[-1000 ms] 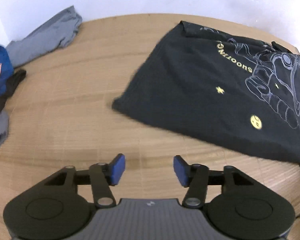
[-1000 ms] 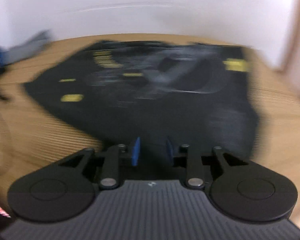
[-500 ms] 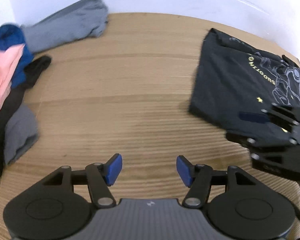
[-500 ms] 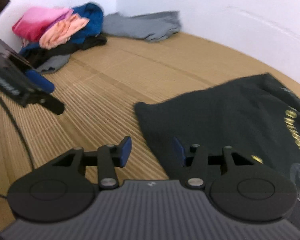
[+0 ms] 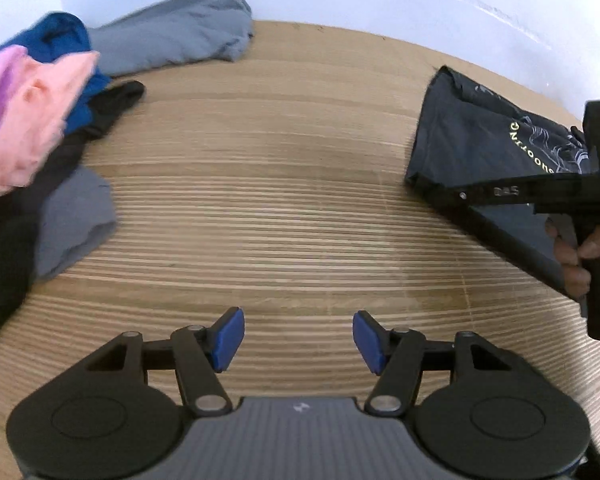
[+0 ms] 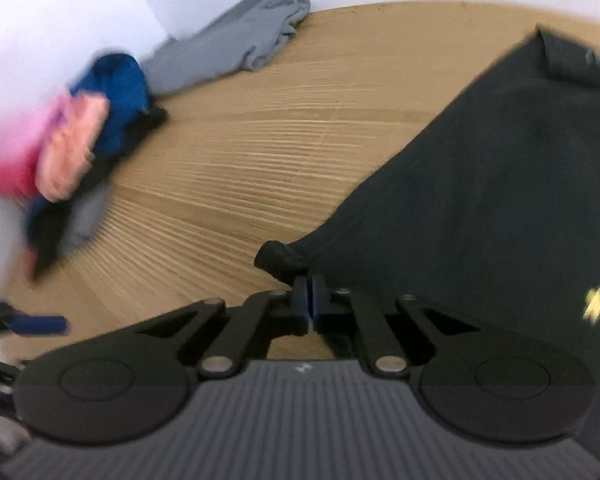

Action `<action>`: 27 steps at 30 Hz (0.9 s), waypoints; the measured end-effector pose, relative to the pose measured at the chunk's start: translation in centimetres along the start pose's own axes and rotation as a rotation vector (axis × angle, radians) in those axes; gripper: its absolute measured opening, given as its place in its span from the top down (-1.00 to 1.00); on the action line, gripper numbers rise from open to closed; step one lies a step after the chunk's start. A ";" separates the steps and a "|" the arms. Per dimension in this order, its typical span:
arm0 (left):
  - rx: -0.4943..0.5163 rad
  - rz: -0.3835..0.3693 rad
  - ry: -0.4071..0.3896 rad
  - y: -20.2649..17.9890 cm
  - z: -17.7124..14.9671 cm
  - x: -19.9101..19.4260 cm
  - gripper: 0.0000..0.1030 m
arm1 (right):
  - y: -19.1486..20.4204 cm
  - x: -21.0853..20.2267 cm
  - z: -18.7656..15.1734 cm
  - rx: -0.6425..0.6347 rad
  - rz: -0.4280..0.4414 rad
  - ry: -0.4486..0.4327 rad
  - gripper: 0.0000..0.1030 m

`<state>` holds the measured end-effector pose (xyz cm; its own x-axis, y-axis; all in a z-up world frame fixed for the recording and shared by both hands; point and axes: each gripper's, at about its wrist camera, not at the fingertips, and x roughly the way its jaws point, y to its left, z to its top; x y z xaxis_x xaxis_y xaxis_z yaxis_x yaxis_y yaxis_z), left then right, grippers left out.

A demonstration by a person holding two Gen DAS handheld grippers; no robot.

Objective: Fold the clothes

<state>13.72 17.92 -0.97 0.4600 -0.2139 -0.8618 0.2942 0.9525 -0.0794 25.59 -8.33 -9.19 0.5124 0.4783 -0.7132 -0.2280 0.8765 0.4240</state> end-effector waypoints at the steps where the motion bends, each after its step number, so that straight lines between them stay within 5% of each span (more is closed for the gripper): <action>1: -0.003 0.009 -0.008 0.2 -0.3 -0.6 -0.21 | 0.5 -0.4 -1.0 -0.008 0.045 0.017 0.90; 8: -0.029 0.054 -0.033 2.1 -1.4 -3.3 -0.22 | 9.1 -1.7 -11.2 -0.184 0.473 0.304 0.90; 10: -0.030 0.051 -0.030 2.2 -1.4 -3.2 -0.22 | 11.9 -2.0 -13.8 -0.279 0.538 0.380 0.88; 14: -0.013 0.031 -0.029 1.6 -1.0 -2.2 -0.22 | 13.6 -3.9 -14.6 -0.399 0.453 0.320 0.84; 18: 0.058 -0.013 -0.052 -0.4 0.5 -1.1 -0.22 | 8.4 -8.1 -11.1 -0.206 0.374 0.161 0.71; 21: 0.151 -0.046 -0.092 -3.2 2.9 0.3 -0.22 | 3.9 -11.0 -7.7 -0.138 0.246 0.007 0.14; 23: 0.183 -0.071 -0.090 -5.1 4.3 1.7 -0.22 | 2.0 -11.7 -5.3 -0.204 0.117 -0.070 -0.12; 27: 0.201 -0.117 -0.022 -7.7 5.5 5.0 -0.22 | 0.5 -9.4 -2.1 -0.424 -0.016 -0.084 -0.19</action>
<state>18.35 8.34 -1.92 0.4300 -0.3272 -0.8414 0.5063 0.8591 -0.0754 18.94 -12.26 -3.40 0.5804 0.4739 -0.6623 -0.5308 0.8369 0.1337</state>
